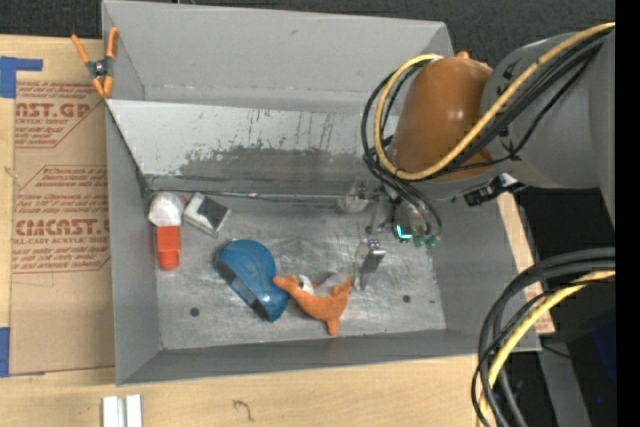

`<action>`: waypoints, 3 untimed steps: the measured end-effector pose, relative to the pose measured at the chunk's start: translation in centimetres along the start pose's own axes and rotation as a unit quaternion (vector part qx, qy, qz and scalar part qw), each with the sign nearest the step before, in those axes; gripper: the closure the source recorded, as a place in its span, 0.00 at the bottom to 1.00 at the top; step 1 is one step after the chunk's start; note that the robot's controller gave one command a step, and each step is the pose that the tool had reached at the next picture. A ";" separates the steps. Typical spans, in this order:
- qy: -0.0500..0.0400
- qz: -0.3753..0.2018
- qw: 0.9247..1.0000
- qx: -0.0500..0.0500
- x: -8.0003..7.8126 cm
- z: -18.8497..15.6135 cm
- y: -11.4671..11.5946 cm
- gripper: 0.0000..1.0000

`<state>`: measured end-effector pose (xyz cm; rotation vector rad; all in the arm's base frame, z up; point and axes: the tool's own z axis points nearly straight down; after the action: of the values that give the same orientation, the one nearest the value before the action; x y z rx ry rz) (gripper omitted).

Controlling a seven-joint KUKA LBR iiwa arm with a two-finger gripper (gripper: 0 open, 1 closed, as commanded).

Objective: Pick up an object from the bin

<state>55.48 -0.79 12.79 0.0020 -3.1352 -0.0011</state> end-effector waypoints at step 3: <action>0.000 -0.112 0.994 0.001 5.9 5.6 2.8 1.00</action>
Offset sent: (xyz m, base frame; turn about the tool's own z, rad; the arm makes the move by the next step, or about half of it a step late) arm -0.0597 0.0283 -0.0579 -0.2254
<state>49.49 1.96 7.21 0.3541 -3.1158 0.0022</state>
